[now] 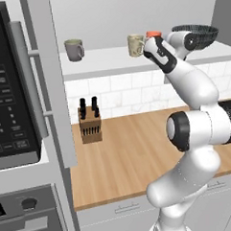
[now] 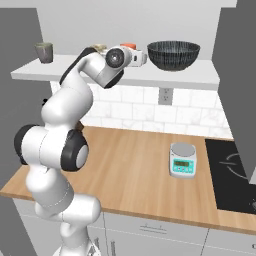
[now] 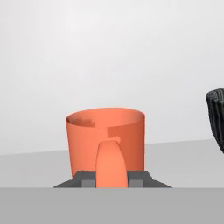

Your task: Gather all objects into one cabinet and sort the glasses and bowls to opposite sides.

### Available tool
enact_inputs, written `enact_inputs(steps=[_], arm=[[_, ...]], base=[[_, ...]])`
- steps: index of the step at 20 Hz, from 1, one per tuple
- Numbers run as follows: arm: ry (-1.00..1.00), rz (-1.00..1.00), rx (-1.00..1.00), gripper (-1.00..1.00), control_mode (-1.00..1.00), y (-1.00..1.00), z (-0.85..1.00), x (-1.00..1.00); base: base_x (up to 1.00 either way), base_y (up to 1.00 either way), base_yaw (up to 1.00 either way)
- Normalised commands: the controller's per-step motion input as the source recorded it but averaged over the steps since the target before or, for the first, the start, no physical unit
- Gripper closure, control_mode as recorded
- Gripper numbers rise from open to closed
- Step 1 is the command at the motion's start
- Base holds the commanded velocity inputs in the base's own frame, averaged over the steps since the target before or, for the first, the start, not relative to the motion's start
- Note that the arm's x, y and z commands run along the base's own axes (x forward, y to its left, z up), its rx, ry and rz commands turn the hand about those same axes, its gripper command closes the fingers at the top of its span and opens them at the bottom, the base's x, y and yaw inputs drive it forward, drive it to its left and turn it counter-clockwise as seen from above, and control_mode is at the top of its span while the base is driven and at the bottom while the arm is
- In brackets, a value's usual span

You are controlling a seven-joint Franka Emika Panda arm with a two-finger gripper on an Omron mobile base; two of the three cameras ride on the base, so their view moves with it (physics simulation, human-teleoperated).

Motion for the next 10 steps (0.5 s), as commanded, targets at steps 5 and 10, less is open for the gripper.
enact_inputs(steps=[5, 10], arm=[[0.0, 0.0, 0.0, 1.0, -1.0, -0.22, 0.0, -0.7], [0.0, 0.01, 0.0, 1.0, -1.0, -0.11, 0.07, -0.74]], base=[[0.0, 0.0, 0.0], [0.0, 0.0, 0.0]])
